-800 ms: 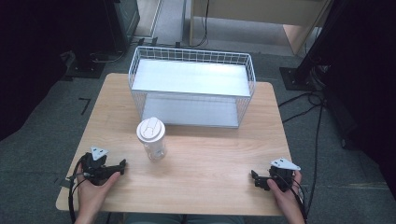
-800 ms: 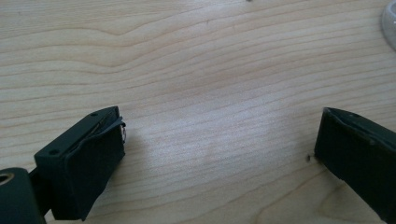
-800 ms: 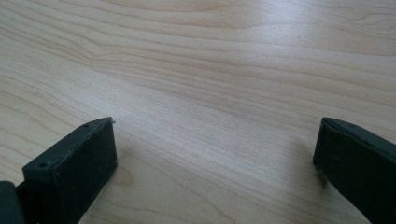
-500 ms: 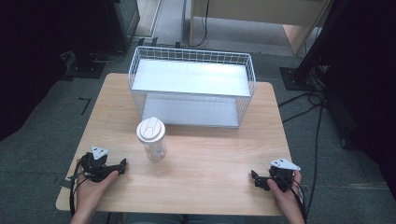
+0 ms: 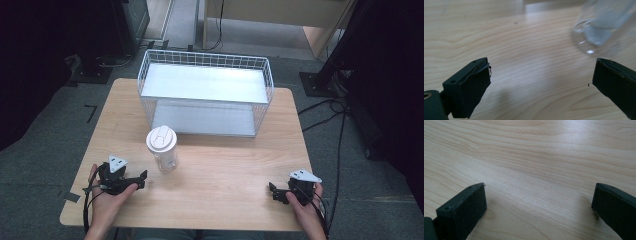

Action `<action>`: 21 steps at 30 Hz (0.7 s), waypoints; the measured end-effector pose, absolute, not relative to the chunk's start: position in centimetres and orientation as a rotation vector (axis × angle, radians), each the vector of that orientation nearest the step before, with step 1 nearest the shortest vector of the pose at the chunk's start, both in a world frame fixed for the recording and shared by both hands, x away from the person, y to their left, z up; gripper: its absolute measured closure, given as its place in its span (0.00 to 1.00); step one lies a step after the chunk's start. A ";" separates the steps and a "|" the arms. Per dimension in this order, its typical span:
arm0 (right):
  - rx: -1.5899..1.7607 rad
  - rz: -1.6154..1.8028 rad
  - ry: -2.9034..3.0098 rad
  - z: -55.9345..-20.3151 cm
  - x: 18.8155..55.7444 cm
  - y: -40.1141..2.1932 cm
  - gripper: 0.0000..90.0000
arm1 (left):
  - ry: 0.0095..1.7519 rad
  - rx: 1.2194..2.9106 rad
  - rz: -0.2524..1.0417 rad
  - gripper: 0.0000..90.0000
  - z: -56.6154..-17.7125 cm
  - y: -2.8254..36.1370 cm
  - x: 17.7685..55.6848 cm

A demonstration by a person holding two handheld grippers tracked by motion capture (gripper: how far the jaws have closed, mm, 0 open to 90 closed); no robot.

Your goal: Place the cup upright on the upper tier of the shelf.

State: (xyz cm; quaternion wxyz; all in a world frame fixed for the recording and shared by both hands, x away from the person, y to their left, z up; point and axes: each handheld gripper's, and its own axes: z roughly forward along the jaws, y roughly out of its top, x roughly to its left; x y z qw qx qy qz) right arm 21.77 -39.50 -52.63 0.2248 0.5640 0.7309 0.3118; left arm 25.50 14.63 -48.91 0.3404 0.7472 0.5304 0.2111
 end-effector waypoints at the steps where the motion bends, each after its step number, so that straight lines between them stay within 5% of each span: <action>1: 1.556 0.860 2.016 -52.6 21.8 -39.5 0.00 | 1.365 1.937 0.533 0.02 -48.7 14.4 25.4; 21: 1.561 0.860 2.012 -52.6 21.7 -39.5 0.00 | 1.251 1.878 0.432 0.02 -46.6 9.2 26.5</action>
